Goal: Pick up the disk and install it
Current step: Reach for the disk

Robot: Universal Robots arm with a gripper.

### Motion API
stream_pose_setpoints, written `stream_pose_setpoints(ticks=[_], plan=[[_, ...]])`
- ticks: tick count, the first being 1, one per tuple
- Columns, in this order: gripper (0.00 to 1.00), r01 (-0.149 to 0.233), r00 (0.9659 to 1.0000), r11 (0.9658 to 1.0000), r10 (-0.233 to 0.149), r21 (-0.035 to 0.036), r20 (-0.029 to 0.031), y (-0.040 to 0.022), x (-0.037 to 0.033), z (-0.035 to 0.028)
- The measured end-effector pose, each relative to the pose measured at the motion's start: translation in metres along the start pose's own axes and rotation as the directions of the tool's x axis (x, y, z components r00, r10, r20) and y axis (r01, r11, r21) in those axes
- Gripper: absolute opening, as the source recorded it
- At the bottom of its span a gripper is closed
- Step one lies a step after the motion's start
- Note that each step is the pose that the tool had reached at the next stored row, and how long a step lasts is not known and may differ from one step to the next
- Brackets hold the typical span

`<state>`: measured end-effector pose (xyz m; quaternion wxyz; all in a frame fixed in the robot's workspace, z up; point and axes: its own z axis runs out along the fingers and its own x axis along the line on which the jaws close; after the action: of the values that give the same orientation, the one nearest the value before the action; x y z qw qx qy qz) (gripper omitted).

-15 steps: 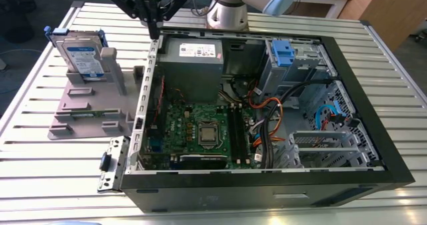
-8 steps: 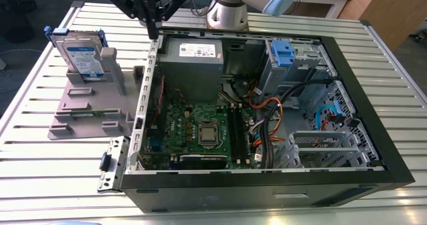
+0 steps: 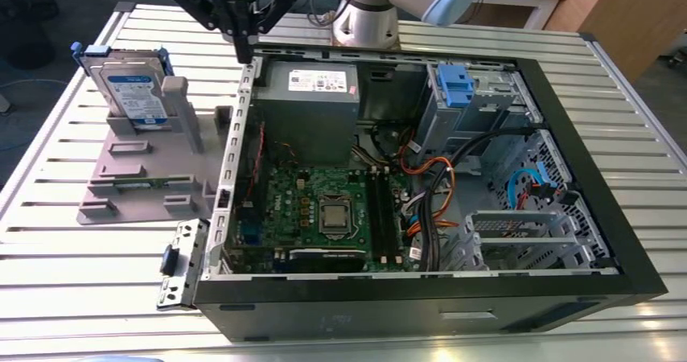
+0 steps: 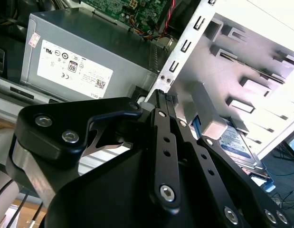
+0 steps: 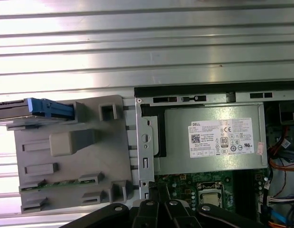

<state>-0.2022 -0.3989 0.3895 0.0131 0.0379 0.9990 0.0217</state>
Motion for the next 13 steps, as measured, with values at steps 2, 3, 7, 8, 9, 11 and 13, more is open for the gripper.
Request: stream_pose_setpoints(ticks=[2, 3, 7, 8, 9, 11, 13], plan=[[0.11, 0.0, 1.0, 1.0, 0.0, 0.0, 0.0, -0.0006, 0.0065, 0.0021], [0.11, 0.0, 1.0, 1.0, 0.0, 0.0, 0.0, -0.0006, 0.0066, 0.0022], [0.11, 0.0, 1.0, 1.0, 0.0, 0.0, 0.0, -0.0007, 0.0077, 0.0023], [0.11, 0.0, 1.0, 1.0, 0.0, -0.0001, 0.0001, -0.0008, 0.0088, 0.0024], [0.11, 0.0, 1.0, 1.0, 0.0, 0.0, 0.0, -0.0009, 0.01, 0.0026], [0.11, 0.0, 1.0, 1.0, 0.0, 0.0, 0.0001, -0.0009, 0.0103, 0.0026], [0.11, 0.0, 1.0, 1.0, 0.0, -0.0001, 0.0001, -0.0009, 0.0106, 0.0027]])
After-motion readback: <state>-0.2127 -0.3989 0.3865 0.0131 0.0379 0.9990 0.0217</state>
